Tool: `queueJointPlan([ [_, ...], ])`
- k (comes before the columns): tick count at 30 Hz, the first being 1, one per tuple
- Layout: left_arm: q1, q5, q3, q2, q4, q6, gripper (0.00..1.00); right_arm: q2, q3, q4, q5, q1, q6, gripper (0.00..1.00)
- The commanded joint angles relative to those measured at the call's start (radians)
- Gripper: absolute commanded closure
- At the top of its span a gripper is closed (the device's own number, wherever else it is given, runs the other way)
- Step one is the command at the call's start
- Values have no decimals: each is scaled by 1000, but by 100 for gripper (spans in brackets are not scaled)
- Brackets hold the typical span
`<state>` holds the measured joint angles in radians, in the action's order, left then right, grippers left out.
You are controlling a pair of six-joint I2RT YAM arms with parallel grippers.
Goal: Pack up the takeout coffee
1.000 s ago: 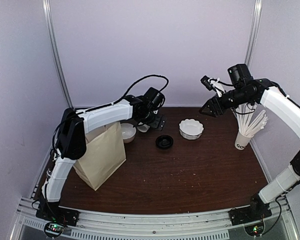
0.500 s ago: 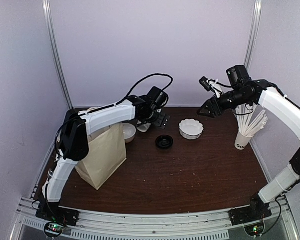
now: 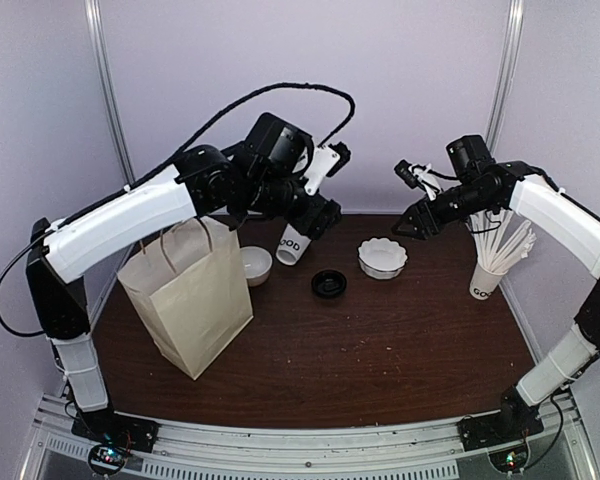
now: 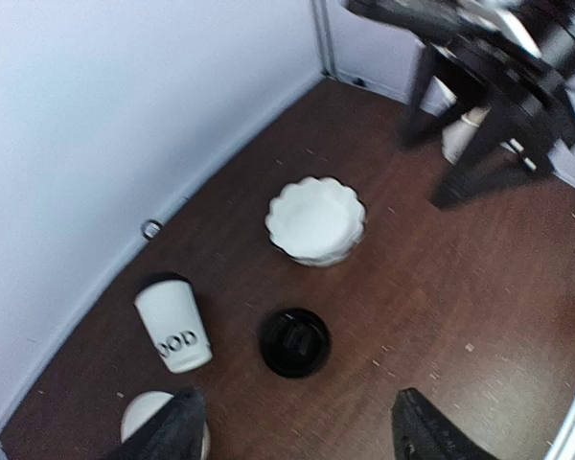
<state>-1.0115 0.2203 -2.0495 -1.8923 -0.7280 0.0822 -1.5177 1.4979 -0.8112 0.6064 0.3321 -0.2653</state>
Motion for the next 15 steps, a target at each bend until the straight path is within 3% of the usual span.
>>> queueJointPlan([
  [1,-93,-63,150,29,-206,-31,41,12,-10,15,-40,-33,-3,37],
  [5,-104,-49,323,60,-267,51,79,23,-10,30,-15,-97,19,37],
  [7,-105,-23,414,67,-252,81,90,25,-11,31,-11,-107,20,37],
  [13,-93,157,593,46,-156,134,97,25,-5,22,15,-109,23,37],
  [15,-58,141,628,35,-138,167,97,28,-5,19,18,-108,22,37],
])
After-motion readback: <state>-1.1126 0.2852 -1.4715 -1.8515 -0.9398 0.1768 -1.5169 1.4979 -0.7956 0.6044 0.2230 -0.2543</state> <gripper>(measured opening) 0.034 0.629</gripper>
